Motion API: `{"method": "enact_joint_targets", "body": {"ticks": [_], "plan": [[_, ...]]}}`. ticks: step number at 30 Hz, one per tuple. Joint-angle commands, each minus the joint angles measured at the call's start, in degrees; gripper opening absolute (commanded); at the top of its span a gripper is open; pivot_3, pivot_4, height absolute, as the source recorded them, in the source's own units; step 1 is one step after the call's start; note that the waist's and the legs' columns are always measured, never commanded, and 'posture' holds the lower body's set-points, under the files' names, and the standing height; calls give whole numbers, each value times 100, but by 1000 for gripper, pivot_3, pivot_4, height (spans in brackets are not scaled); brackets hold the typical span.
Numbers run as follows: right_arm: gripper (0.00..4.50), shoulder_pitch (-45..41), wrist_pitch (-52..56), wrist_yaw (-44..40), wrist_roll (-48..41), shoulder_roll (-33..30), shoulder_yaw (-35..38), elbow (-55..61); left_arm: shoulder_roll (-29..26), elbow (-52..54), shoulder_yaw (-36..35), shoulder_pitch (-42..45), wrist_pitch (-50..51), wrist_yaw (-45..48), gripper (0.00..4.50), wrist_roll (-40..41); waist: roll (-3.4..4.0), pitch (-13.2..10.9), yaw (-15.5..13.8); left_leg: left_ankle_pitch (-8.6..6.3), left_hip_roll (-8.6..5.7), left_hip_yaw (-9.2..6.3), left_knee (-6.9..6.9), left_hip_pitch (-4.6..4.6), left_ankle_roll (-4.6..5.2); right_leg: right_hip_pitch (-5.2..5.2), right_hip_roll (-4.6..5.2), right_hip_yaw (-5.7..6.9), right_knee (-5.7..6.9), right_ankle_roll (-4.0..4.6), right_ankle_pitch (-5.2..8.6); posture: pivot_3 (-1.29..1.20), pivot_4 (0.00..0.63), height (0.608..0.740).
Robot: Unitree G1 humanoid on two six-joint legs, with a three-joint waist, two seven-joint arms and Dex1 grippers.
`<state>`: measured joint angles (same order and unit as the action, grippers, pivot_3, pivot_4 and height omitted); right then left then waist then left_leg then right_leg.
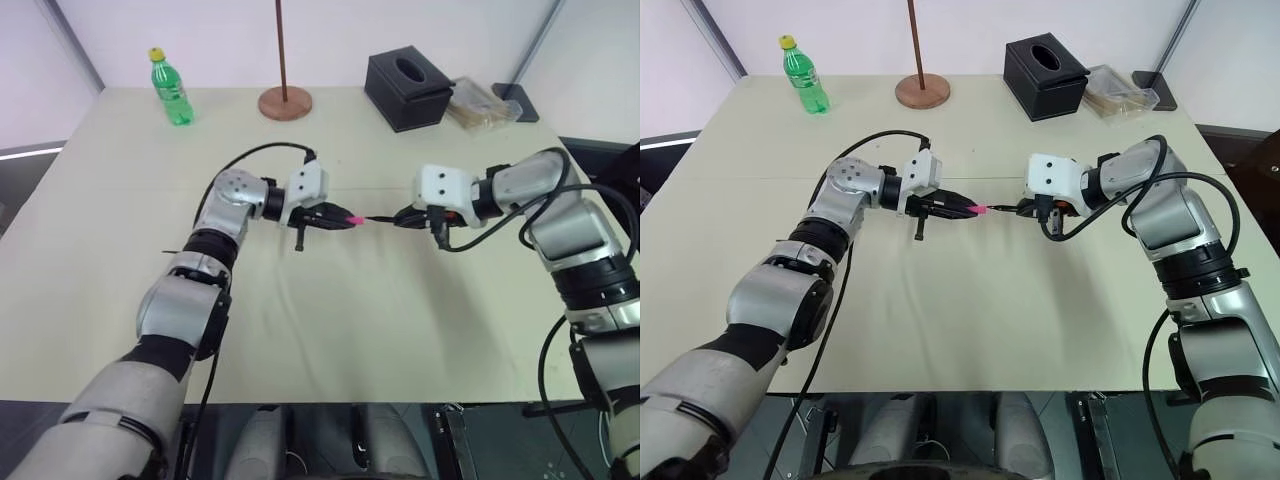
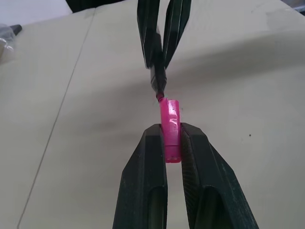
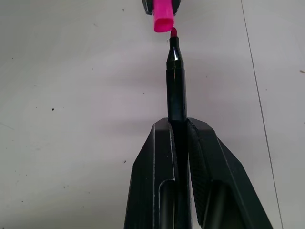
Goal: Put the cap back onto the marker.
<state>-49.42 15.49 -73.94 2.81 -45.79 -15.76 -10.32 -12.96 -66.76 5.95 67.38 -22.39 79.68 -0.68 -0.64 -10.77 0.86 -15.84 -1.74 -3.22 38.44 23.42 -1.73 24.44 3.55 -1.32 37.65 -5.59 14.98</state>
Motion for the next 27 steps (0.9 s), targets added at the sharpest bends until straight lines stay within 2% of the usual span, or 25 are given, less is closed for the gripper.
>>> {"method": "enact_joint_targets", "body": {"ticks": [1,27], "plan": [[0,-136,-44,31,7,-23,95,104,-29,24,-1,170,-154,-44,46,-29,0,0,0,0,0,0,0,0,0,0,0,0,0,0,0,0,150,740],[0,-133,8,58,-7,117,75,165,157,-105,-17,306,-180,-334,46,-36,0,0,0,0,0,0,3,0,0,0,0,0,3,0,0,0,150,740]]}}
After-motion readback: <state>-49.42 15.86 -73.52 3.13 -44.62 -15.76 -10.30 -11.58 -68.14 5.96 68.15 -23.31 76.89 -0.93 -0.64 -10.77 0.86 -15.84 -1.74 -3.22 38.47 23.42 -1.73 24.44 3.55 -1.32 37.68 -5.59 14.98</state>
